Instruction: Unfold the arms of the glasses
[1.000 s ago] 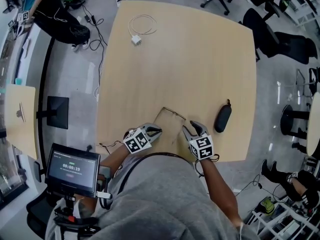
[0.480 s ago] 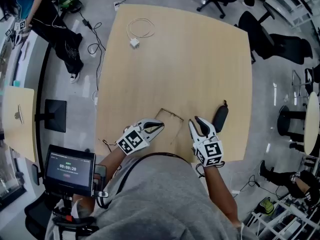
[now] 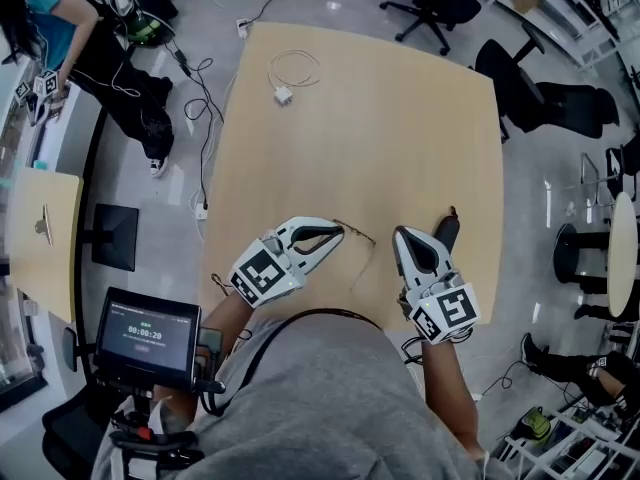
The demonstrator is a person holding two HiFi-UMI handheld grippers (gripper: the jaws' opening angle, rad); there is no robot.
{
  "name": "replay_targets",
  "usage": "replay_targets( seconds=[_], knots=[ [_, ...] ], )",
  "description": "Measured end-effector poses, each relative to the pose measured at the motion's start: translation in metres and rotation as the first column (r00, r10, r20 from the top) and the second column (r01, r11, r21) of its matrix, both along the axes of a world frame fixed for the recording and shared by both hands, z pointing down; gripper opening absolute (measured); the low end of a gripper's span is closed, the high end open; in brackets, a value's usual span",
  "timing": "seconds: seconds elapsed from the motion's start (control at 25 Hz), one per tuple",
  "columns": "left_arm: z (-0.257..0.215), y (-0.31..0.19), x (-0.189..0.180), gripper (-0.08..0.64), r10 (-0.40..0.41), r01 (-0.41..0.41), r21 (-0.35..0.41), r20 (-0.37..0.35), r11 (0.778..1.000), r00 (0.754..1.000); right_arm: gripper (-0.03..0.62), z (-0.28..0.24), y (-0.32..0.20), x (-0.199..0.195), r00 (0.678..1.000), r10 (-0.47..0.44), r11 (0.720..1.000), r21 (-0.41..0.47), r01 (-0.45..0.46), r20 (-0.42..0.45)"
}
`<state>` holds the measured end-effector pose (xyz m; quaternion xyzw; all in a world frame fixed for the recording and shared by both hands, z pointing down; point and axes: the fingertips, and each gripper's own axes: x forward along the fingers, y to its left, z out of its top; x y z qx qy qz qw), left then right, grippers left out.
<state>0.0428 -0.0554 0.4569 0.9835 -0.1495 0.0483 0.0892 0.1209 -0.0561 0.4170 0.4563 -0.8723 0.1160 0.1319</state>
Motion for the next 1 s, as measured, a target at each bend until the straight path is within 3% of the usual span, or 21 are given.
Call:
replay_targets(
  seconds=[0.32, 0.64, 0.88, 1.0],
  knots=[
    [-0.049, 0.025, -0.042, 0.008, -0.028, 0.030, 0.066, -0.030, 0.997, 0.999, 0.008, -0.025, 0.046, -0.029, 1.000, -0.012, 0.999, 0.036, 0.013, -0.022],
    [-0.075, 0.060, -0.029, 0.008, -0.025, 0.027, 0.122, -0.014, 0.992, 1.000, 0.008, -0.064, 0.078, -0.025, 0.999, -0.028, 0.994, 0.101, 0.032, -0.038],
    [-0.096, 0.128, -0.029, 0.008, -0.032, 0.034, 0.170, -0.017, 0.985, 0.999, 0.006, -0.093, 0.129, -0.026, 0.998, -0.060, 0.984, 0.170, 0.063, -0.023],
    [-0.099, 0.159, -0.028, 0.008, -0.034, 0.043, 0.169, -0.055, 0.985, 0.998, 0.006, -0.093, 0.164, -0.023, 0.998, -0.054, 0.981, 0.184, 0.062, -0.044]
  ],
)
